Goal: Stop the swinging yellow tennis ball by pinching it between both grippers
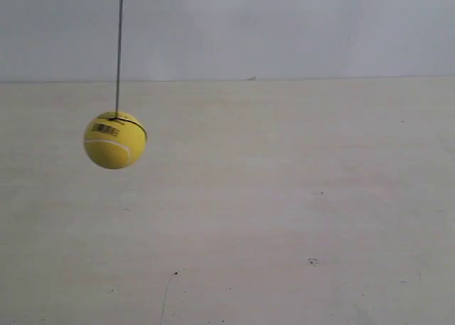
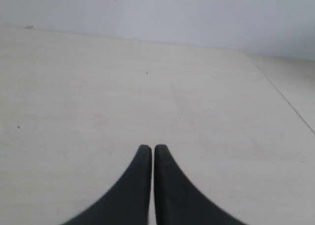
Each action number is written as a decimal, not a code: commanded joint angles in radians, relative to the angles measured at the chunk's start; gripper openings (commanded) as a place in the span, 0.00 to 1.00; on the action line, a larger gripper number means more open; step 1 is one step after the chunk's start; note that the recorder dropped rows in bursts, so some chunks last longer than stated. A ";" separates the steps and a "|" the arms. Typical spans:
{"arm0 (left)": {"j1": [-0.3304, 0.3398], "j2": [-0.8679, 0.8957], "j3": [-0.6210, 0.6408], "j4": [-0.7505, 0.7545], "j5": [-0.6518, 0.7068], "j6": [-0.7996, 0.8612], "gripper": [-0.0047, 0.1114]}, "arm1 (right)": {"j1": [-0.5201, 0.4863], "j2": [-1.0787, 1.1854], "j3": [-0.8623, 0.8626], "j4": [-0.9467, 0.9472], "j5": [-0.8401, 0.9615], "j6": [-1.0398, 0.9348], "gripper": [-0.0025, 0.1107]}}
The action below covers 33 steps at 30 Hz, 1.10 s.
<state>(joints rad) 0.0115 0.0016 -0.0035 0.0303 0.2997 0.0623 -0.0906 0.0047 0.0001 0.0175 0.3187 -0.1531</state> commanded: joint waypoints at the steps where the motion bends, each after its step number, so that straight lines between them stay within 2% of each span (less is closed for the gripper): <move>1: 0.004 -0.002 0.003 0.050 -0.008 0.059 0.08 | 0.002 -0.005 0.000 -0.031 -0.126 -0.027 0.02; 4: 0.004 -0.002 0.003 0.099 -0.092 0.113 0.08 | 0.002 -0.005 0.000 -0.031 -0.226 -0.032 0.02; 9: 0.004 -0.002 0.003 0.031 -0.371 0.110 0.08 | 0.002 -0.005 0.000 -0.028 -0.380 -0.017 0.02; 14: 0.004 -0.002 0.003 0.031 -0.599 0.080 0.08 | 0.002 -0.005 0.000 -0.024 -0.563 0.135 0.02; 16: 0.004 -0.002 0.003 0.034 -0.652 -0.039 0.08 | 0.002 -0.005 0.000 -0.024 -0.614 0.276 0.02; 22: 0.004 -0.002 0.003 0.039 -0.798 -0.581 0.08 | 0.002 -0.005 0.000 -0.024 -0.757 0.685 0.02; 24: 0.004 -0.002 0.003 0.039 -0.846 -0.735 0.08 | 0.002 -0.005 0.000 -0.035 -0.764 0.772 0.02; 26: 0.004 -0.002 0.003 0.082 -0.871 -0.823 0.08 | 0.002 -0.005 -0.015 -0.090 -0.753 0.832 0.02; 28: 0.004 -0.002 -0.002 0.200 -0.875 -0.913 0.08 | 0.002 -0.005 -0.050 -0.166 -0.760 0.870 0.02; 33: 0.004 0.072 -0.117 0.673 -0.869 -1.260 0.08 | 0.002 0.038 -0.161 -0.482 -0.760 1.084 0.02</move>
<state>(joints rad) 0.0115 0.0194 -0.0639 0.4693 -0.5517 -1.0085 -0.0906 0.0089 -0.0986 -0.2556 -0.4264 0.8016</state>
